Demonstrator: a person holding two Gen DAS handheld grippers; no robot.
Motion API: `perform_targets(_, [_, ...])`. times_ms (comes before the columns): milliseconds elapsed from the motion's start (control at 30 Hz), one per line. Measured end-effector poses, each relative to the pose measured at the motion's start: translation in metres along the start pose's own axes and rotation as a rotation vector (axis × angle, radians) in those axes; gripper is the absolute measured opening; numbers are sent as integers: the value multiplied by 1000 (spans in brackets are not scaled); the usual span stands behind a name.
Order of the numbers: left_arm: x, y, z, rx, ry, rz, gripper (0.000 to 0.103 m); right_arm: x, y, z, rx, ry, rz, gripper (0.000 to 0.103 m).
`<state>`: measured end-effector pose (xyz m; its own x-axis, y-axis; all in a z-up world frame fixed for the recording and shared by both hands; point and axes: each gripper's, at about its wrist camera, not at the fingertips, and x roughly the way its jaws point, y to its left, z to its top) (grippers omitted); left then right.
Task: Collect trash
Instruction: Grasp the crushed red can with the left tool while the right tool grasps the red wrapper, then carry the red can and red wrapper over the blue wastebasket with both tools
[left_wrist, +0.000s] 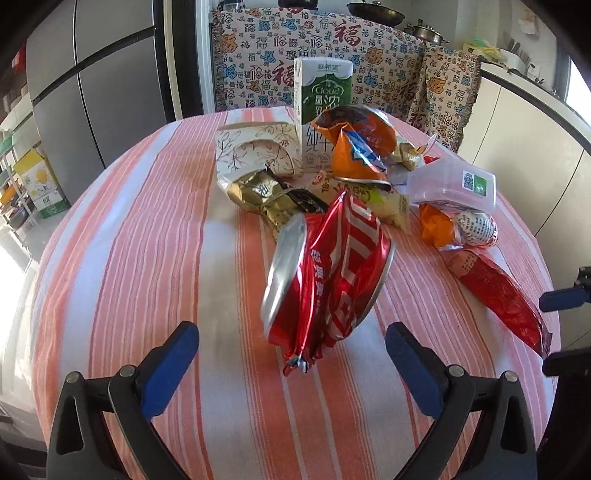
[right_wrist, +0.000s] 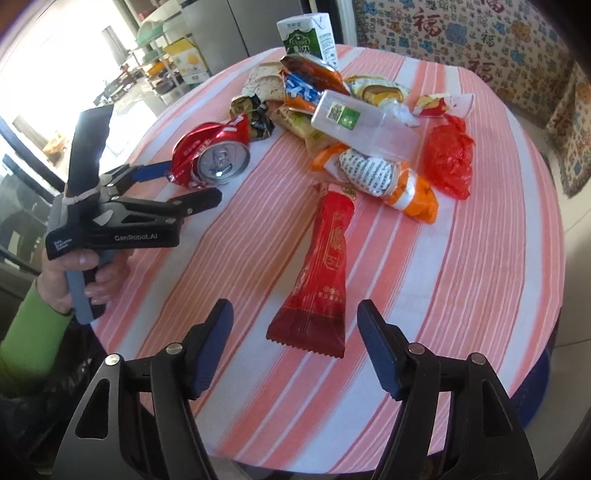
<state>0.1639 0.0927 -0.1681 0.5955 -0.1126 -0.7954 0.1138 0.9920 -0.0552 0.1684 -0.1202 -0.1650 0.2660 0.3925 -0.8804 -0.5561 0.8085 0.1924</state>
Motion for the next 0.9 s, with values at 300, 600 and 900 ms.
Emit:
perform_targets(300, [10, -19, 29, 114, 41, 10, 71, 30, -14, 53, 49, 90, -66, 60])
perform_targets(600, [-23, -12, 17, 84, -13, -66, 44, 15, 4, 42, 10, 47, -44, 11])
perform_targets(900, [-50, -50, 5, 71, -10, -177, 44, -32, -17, 17, 83, -110, 16, 11])
